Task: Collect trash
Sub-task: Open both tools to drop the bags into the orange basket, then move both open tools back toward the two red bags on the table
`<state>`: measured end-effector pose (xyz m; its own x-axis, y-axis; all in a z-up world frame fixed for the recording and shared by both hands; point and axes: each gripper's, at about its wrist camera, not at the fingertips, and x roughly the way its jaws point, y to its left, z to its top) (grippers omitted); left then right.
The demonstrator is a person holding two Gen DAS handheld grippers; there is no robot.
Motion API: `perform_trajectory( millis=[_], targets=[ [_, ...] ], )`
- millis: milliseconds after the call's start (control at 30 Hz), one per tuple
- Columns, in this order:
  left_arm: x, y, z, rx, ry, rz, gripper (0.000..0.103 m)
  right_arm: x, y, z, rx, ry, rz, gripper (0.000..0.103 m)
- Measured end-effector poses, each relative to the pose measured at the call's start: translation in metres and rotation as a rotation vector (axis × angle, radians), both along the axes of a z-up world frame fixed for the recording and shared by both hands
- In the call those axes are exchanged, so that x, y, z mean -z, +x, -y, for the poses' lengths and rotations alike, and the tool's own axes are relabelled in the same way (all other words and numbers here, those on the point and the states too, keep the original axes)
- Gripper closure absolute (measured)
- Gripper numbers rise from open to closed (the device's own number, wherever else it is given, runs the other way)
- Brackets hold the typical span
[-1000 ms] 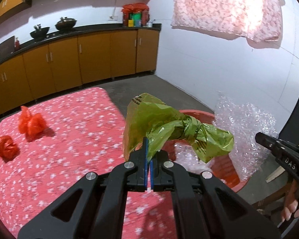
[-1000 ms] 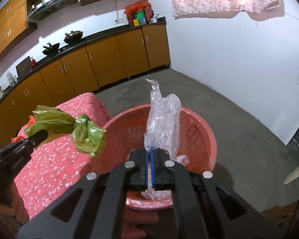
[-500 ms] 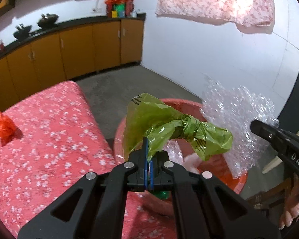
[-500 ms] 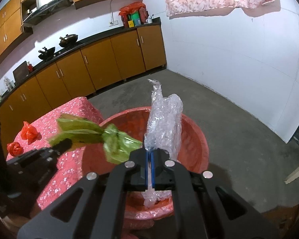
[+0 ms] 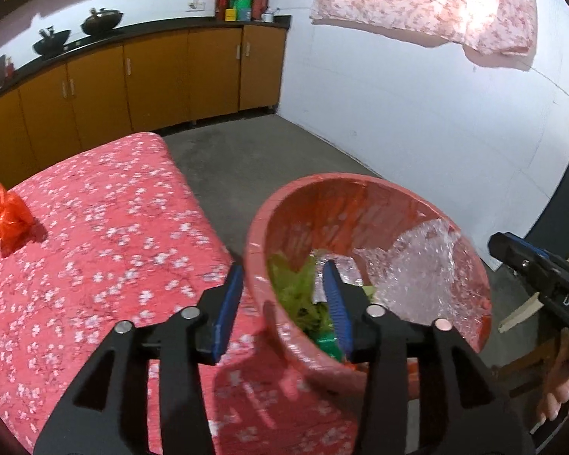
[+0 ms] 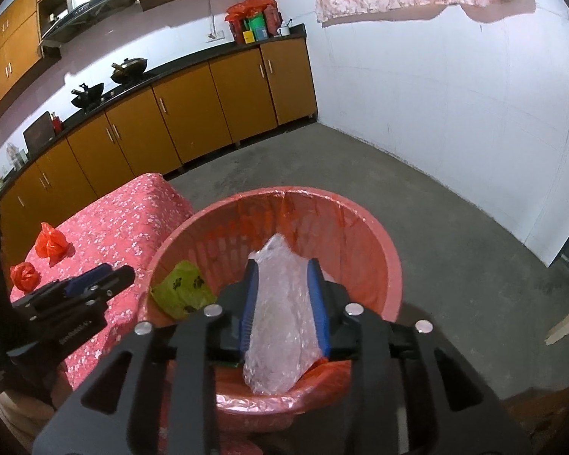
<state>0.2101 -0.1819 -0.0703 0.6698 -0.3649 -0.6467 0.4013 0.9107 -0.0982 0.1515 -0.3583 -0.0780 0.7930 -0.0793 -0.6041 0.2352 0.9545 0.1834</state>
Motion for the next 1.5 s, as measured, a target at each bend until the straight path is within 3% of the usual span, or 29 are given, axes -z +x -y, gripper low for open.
perform_trajectory(
  millis=[233, 467, 767, 933, 1033, 1267, 1500],
  targets=[
    [-0.013, -0.004, -0.045, -0.073, 0.001, 0.05, 0.048, -0.015, 0.004, -0.017, -0.024, -0.023, 0.028, 0.074],
    [-0.027, -0.004, -0.117, -0.207, 0.008, 0.101, 0.043, -0.027, 0.017, -0.05, -0.082, -0.03, 0.044, 0.074],
    [-0.026, 0.001, -0.245, -0.471, 0.087, 0.127, 0.036, -0.032, 0.049, -0.129, -0.216, -0.021, 0.053, 0.06],
    [-0.023, 0.007, -0.304, -0.601, 0.131, 0.141, 0.018, -0.03, 0.069, -0.176, -0.281, 0.0, 0.057, 0.043],
    [-0.017, 0.021, -0.332, -0.656, 0.13, 0.117, 0.013, -0.027, 0.08, -0.2, -0.311, 0.005, 0.052, 0.038],
    [-0.006, 0.054, -0.349, -0.694, 0.086, 0.058, 0.01, -0.015, 0.103, -0.251, -0.391, -0.008, 0.014, 0.038],
    [0.007, 0.081, -0.347, -0.661, 0.137, 0.032, 0.007, -0.008, 0.119, -0.273, -0.429, -0.026, -0.009, 0.038]
  ],
)
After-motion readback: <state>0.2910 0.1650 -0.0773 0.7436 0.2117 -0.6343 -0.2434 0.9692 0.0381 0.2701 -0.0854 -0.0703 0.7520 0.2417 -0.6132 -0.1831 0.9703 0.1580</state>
